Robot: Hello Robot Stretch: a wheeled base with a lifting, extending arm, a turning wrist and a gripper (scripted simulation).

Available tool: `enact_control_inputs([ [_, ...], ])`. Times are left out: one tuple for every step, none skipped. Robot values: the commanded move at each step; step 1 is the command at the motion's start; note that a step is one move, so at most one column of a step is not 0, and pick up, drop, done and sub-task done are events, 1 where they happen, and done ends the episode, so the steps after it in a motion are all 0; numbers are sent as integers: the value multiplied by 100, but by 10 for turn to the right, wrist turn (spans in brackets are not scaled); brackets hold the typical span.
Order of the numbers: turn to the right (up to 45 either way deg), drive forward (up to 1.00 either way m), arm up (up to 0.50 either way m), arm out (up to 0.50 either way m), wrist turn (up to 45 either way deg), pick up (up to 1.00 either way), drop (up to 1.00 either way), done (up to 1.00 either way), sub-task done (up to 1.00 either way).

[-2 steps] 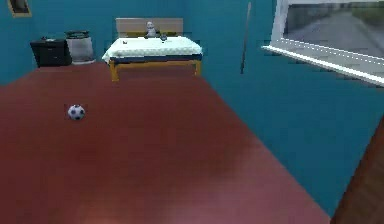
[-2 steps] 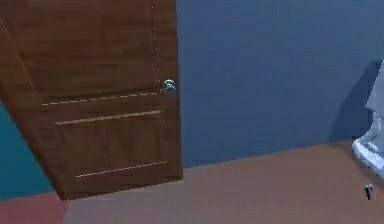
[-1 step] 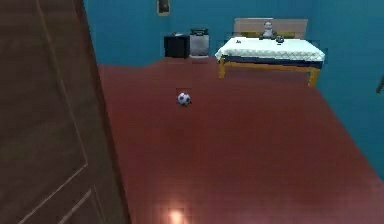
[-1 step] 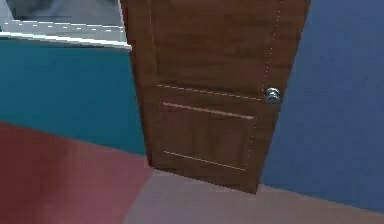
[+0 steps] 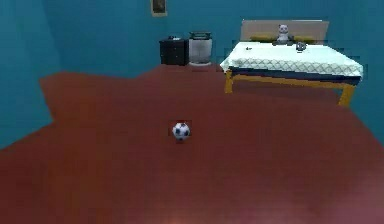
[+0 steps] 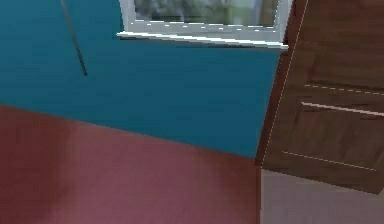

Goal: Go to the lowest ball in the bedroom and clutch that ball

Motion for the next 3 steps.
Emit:
enact_control_inputs([
  [-90, 0, 0, 0, 0, 0, 0, 0, 0],
  [0, 30, 0, 0, 0, 0, 0, 0, 0],
  [-450, 0, 0, 0, 0, 0, 0, 0, 0],
])
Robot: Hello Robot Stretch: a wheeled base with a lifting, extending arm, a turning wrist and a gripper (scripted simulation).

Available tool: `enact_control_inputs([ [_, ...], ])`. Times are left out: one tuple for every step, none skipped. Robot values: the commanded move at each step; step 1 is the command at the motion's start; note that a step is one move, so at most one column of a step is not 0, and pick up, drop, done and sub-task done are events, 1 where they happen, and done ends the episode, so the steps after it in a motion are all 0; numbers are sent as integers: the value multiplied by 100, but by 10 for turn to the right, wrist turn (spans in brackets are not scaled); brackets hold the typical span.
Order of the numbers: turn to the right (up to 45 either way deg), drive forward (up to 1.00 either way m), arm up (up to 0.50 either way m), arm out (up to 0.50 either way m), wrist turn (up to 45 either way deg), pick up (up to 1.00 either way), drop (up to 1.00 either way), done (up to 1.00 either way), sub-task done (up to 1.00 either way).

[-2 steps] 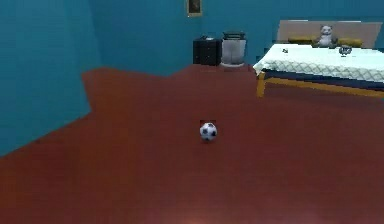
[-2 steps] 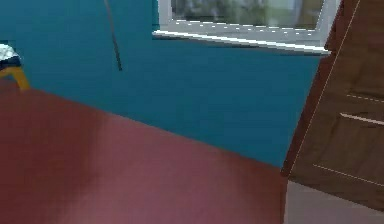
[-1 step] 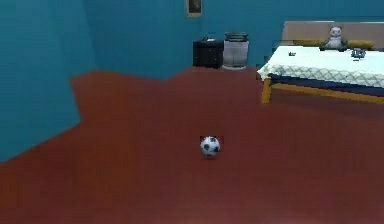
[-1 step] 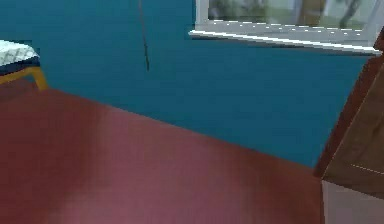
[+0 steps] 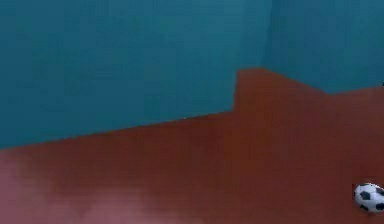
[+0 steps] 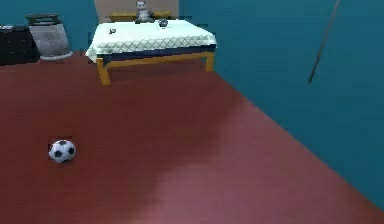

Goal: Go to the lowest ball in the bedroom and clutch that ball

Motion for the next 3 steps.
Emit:
enact_control_inputs([
  [-150, 0, 0, 0, 0, 0, 0, 0, 0],
  [-30, 0, 0, 0, 0, 0, 0, 0, 0],
  [0, 50, 0, 0, 0, 0, 0, 0, 0],
])
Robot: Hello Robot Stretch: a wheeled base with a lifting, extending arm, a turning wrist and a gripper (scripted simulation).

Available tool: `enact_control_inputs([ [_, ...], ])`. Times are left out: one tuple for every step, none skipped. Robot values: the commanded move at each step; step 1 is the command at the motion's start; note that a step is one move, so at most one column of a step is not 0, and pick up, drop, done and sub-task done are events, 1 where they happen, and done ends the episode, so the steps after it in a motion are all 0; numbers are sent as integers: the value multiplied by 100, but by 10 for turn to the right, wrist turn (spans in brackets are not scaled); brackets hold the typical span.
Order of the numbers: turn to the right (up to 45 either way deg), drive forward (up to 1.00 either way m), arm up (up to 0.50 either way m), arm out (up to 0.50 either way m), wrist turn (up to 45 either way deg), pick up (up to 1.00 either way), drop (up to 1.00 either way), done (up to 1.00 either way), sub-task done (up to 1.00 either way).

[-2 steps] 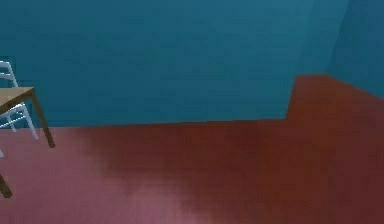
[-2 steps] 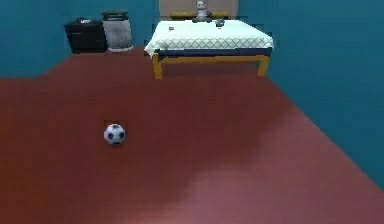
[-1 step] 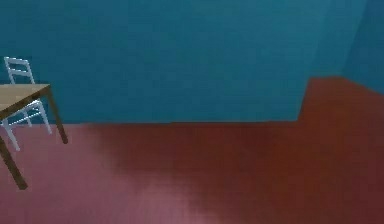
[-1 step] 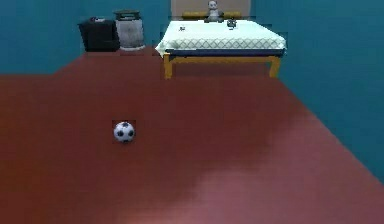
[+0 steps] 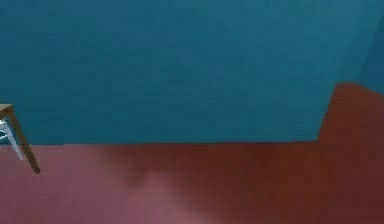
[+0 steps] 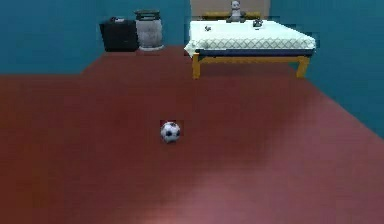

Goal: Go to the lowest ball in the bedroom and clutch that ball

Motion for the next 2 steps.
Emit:
enact_control_inputs([
  [-420, 0, 0, 0, 0, 0, 0, 0, 0],
  [0, 55, 0, 0, 0, 0, 0, 0, 0],
])
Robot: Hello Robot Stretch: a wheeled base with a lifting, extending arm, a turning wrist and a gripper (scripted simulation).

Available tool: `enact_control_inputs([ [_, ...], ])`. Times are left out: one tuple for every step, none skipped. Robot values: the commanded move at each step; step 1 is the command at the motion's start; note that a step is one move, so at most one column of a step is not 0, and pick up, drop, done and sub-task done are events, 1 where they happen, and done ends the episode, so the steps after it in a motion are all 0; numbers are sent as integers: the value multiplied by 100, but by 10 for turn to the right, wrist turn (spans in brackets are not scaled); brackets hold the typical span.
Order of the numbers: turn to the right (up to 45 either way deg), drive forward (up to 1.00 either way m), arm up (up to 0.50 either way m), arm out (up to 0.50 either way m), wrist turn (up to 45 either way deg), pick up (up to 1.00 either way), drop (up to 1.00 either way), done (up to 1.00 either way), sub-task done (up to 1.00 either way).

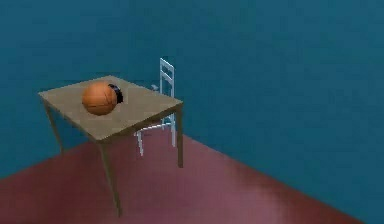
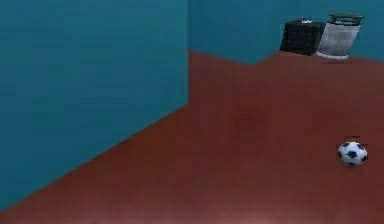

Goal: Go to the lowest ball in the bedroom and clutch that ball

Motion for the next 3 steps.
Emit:
enact_control_inputs([
  [-270, 0, 0, 0, 0, 0, 0, 0, 0],
  [0, 55, 0, 0, 0, 0, 0, 0, 0],
  [450, 0, 0, 0, 0, 0, 0, 0, 0],
])
